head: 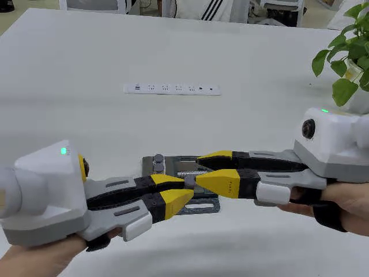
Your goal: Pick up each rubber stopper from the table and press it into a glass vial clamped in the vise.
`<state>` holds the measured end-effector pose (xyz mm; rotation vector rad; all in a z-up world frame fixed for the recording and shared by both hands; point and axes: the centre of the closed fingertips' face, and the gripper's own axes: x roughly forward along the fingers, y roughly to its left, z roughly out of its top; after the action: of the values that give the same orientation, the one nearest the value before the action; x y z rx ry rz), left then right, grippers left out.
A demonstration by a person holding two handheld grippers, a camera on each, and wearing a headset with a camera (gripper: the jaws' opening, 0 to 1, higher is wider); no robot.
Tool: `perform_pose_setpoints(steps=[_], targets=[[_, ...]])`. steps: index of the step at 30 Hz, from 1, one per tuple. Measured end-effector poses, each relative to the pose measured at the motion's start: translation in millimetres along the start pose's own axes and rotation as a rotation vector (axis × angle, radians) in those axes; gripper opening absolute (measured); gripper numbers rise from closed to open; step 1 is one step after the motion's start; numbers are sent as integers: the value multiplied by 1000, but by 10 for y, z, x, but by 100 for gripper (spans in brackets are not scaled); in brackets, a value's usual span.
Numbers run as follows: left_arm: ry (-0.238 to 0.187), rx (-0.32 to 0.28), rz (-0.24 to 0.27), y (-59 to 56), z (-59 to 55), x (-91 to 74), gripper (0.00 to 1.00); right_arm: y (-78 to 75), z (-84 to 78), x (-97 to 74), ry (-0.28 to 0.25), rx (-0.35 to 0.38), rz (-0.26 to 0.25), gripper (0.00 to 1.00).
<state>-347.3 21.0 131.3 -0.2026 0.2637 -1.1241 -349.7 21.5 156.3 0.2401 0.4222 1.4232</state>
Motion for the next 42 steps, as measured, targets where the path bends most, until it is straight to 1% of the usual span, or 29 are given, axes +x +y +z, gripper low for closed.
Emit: perform_pose_setpoints(steps=[1, 2, 3, 4, 6, 8, 9, 10, 11, 12, 13, 14, 15, 17, 18, 19, 20, 21, 22, 24, 25, 27, 28, 29, 32, 34, 35, 40, 42], targets=[[10, 7, -4, -10, -16, 1, 3, -14, -16, -11, 18, 0, -3, 23], [16, 15, -6, -20, -27, 3, 3, -12, -32, -18, 50, -4, -3, 23], [24, 22, -8, -28, -41, 5, 3, -18, -57, -28, 81, -23, -4, 24], [39, 36, -5, -27, -67, 7, 3, -42, -65, -35, 104, -39, -17, 24], [64, 59, -6, -32, -114, 11, 3, -38, -117, -56, 177, -85, -13, 24], [95, 84, -14, -54, -169, 17, 3, -25, -136, -70, 219, -106, 3, 23], [103, 92, -19, -69, -184, 20, 3, -23, -134, -71, 228, -114, 5, 22], [115, 100, -27, -88, -208, 26, 3, -12, -165, -77, 264, -135, 7, 22], [124, 106, -29, -97, -226, 29, 3, -9, -178, -74, 277, -140, 7, 22], [150, 132, -33, -105, -269, 33, 3, -47, -235, -107, 321, -153, 11, 22], [158, 139, -37, -123, -285, 42, 3, -48, -256, -107, 336, -164, 15, 22], [158, 134, -40, -137, -290, 53, 3, -37, -288, -106, 361, -181, 16, 22], [177, 146, -45, -153, -323, 59, 3, -23, -351, -110, 405, -208, 22, 22], [211, 170, -51, -163, -385, 65, 3, 25, -459, -109, 476, -245, 36, 22], [216, 174, -54, -171, -398, 73, 3, 24, -496, -122, 507, -270, 44, 21], [225, 175, -58, -174, -419, 73, 3, 37, -525, -121, 526, -283, 51, 21], [243, 185, -57, -167, -455, 74, 3, 51, -579, -121, 566, -315, 53, 20], [250, 189, -61, -162, -475, 72, 3, 54, -607, -119, 585, -335, 53, 20], [265, 188, -66, -160, -508, 72, 3, 63, -662, -125, 627, -363, 56, 20], [280, 198, -69, -154, -545, 69, 3, 54, -716, -126, 667, -413, 57, 19], [293, 204, -75, -161, -574, 68, 3, 74, -751, -116, 679, -414, 65, 19], [310, 208, -85, -182, -608, 69, 3, 79, -787, -93, 690, -418, 63, 18], [313, 210, -87, -188, -615, 72, 3, 60, -800, -96, 702, -433, 60, 18], [319, 212, -92, -198, -625, 73, 3, 51, -806, -90, 705, -445, 57, 18], [339, 223, -105, -222, -662, 74, 3, 53, -827, -72, 709, -446, 67, 15], [350, 232, -113, -211, -687, 61, 3, 53, -854, -67, 722, -455, 69, 14], [355, 239, -115, -208, -696, 59, 3, 62, -869, -68, 726, -447, 76, 14], [359, 241, -122, -210, -702, 57, 3, 67, -924, -57, 741, -446, 85, 12], [362, 244, -127, -215, -704, 56, 3, 78, -942, -54, 746, -438, 90, 13]])
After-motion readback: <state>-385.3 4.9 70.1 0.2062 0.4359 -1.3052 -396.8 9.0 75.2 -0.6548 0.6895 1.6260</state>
